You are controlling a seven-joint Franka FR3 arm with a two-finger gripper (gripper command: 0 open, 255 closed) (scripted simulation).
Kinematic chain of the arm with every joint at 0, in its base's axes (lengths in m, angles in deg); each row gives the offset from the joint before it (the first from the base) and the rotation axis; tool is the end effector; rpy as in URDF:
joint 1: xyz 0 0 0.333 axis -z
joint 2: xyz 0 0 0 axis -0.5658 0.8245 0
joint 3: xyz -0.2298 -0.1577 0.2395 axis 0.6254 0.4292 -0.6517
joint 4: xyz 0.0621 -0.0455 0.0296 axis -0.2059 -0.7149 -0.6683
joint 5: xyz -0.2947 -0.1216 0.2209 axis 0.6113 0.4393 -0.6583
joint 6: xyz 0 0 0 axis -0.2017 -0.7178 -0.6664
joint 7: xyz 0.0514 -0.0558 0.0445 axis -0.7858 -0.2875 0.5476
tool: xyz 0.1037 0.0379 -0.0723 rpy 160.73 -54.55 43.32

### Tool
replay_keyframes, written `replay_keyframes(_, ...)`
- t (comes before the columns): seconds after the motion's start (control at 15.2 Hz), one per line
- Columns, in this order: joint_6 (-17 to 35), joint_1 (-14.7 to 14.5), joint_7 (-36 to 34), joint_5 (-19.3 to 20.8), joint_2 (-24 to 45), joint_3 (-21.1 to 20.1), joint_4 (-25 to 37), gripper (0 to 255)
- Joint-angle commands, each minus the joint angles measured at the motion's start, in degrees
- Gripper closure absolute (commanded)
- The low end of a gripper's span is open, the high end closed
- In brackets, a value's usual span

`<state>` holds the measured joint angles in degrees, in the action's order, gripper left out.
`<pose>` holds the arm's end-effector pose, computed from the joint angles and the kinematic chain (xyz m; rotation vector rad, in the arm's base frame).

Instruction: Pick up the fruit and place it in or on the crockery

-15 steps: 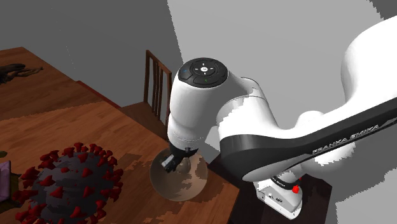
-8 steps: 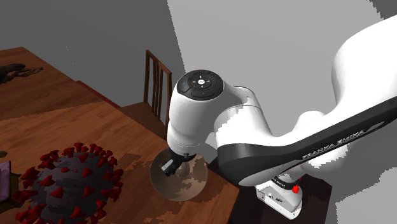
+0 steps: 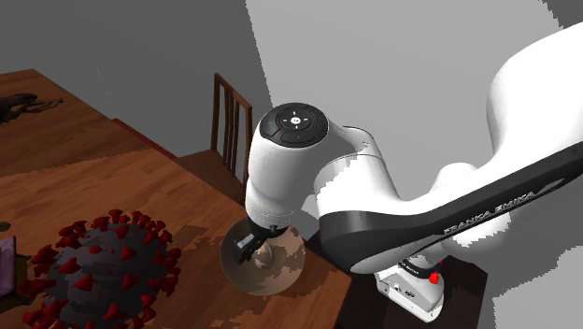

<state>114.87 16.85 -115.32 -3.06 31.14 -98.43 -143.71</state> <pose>0.2399 0.3407 0.3948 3.0447 0.0361 0.1658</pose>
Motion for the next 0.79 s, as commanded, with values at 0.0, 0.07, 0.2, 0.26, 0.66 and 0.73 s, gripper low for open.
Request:
replay_keyframes(0.0, 0.0, 0.0, 0.0, 0.0, 0.0, 0.0, 0.0, 0)
replay_keyframes(0.07, -2.2, -0.4, 0.6, -0.7, -1.3, 0.5, 1.0, 0)
replay_keyframes(0.2, -6.6, -1.1, 1.4, -1.7, -3.6, 1.4, 3.3, 0)
replay_keyframes(0.26, -8.2, -1.3, 1.7, -2.0, -4.4, 1.7, 4.3, 0)
replay_keyframes(0.66, -8.2, -1.4, 1.7, -2.0, -4.4, 1.7, 4.3, 0)
replay_keyframes(0.73, -8.2, -1.4, 1.7, -2.0, -4.4, 1.7, 4.3, 0)
